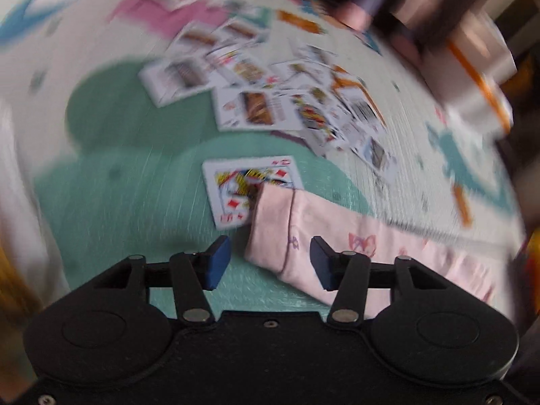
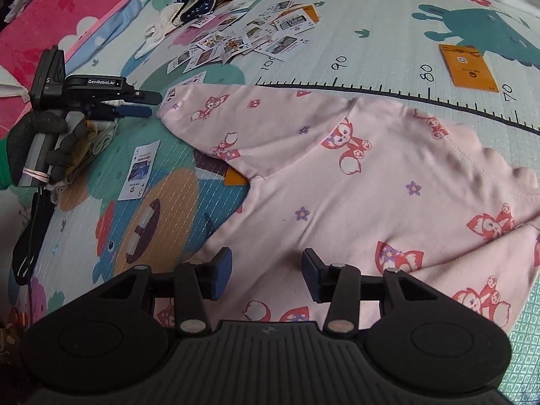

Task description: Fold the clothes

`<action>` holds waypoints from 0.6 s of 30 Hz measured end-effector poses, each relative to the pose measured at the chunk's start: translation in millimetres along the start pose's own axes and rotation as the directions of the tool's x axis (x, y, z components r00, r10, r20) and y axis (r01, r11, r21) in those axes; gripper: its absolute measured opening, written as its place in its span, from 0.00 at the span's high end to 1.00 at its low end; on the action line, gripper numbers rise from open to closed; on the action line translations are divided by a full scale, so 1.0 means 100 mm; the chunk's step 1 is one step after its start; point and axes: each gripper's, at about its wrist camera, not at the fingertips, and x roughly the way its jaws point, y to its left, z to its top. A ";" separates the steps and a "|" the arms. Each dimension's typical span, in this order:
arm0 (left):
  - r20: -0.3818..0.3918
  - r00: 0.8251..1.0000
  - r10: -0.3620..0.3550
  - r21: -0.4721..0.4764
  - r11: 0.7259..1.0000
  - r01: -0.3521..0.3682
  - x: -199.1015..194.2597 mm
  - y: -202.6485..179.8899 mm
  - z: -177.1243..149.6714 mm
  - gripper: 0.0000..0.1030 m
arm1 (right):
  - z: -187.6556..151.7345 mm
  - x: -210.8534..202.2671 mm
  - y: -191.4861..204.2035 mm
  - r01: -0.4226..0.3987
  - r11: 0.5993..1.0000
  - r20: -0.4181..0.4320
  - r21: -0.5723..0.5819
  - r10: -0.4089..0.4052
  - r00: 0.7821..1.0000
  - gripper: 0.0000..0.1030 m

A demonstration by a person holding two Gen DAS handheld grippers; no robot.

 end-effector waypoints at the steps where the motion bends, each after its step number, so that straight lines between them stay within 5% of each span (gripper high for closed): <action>1: 0.003 1.000 -0.019 -0.064 0.998 0.019 0.00 0.05 -0.03 0.53 | 0.00 -0.01 -0.01 0.002 1.000 0.000 0.000 -0.002 1.000 0.55; 16: 0.126 0.989 -0.080 -0.391 0.912 0.123 0.01 0.23 -0.26 0.53 | -0.02 -0.11 -0.04 0.014 1.000 0.001 0.017 -0.014 1.000 0.55; 18: 0.146 0.986 -0.085 -0.427 0.893 0.141 0.00 0.26 -0.31 0.60 | -0.06 -0.10 -0.03 0.016 1.000 -0.007 0.018 -0.016 1.000 0.55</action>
